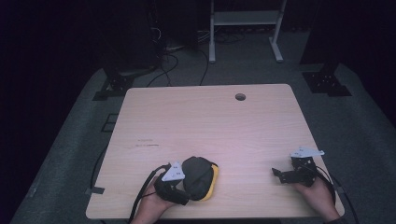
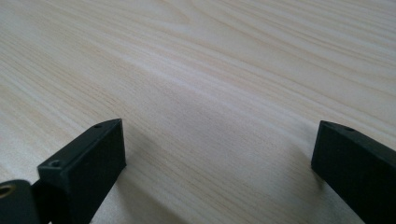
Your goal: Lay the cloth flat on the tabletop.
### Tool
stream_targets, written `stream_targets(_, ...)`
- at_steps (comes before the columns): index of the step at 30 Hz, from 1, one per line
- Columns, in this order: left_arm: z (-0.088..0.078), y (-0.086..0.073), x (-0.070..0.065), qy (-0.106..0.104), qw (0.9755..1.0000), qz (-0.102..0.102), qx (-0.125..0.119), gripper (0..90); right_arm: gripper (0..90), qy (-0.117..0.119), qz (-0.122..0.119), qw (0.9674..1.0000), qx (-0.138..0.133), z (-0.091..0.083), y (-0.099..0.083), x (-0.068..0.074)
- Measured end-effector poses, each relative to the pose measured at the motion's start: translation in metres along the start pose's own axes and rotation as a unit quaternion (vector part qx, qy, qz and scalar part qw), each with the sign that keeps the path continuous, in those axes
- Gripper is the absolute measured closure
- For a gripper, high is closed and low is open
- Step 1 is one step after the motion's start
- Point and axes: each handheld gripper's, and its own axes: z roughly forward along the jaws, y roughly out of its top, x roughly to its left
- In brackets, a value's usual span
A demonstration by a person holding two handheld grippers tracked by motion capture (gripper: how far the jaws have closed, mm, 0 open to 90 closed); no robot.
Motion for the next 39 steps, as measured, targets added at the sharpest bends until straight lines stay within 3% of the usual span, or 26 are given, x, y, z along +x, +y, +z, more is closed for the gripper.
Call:
stream_targets(4,-0.005,0.002,-0.001,0.001,1.0,0.002,-0.006,49.2,2.0,0.0,0.0,1.0,0.0,0.0,0.0,0.0)
stream_targets(8,-0.009,0.007,0.0,0.0,1.0,0.004,-0.003,56.6,2.0,0.0,0.0,1.0,0.0,0.0,0.0,0.0)
stream_targets(22,-0.012,0.046,0.009,-0.022,0.9986,0.015,-0.046,59.5,2.0,0.0,0.0,1.0,0.0,0.0,0.0,0.0)
stream_targets(31,0.014,0.074,0.031,-0.048,0.997,-0.008,-0.059,59.5,2.1,0.0,0.0,1.0,0.0,0.0,0.0,0.0)
stream_targets(39,0.035,0.086,0.055,-0.037,0.9971,-0.026,-0.061,59.0,2.0,0.0,0.0,1.0,0.0,0.0,0.0,0.0)
